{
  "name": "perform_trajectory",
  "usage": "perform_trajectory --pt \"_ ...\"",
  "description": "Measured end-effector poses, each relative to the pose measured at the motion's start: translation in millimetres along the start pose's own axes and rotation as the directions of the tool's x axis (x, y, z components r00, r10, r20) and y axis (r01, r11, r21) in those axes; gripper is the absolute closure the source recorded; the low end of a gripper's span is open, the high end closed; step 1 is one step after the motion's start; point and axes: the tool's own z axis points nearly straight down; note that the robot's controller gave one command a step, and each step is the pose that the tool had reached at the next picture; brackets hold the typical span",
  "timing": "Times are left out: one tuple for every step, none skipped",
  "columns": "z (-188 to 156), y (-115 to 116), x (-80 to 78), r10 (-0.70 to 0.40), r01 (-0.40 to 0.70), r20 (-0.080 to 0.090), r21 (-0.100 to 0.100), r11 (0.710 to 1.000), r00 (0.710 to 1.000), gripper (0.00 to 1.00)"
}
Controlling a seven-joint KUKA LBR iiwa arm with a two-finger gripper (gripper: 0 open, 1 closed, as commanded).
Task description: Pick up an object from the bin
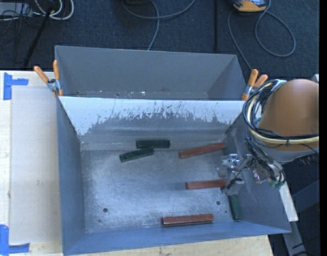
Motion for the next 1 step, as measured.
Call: perform_trajectory --pt "2.6 -3.5 0.5 -0.213 0.213 -0.007 -0.003 0.977 0.977 1.0"
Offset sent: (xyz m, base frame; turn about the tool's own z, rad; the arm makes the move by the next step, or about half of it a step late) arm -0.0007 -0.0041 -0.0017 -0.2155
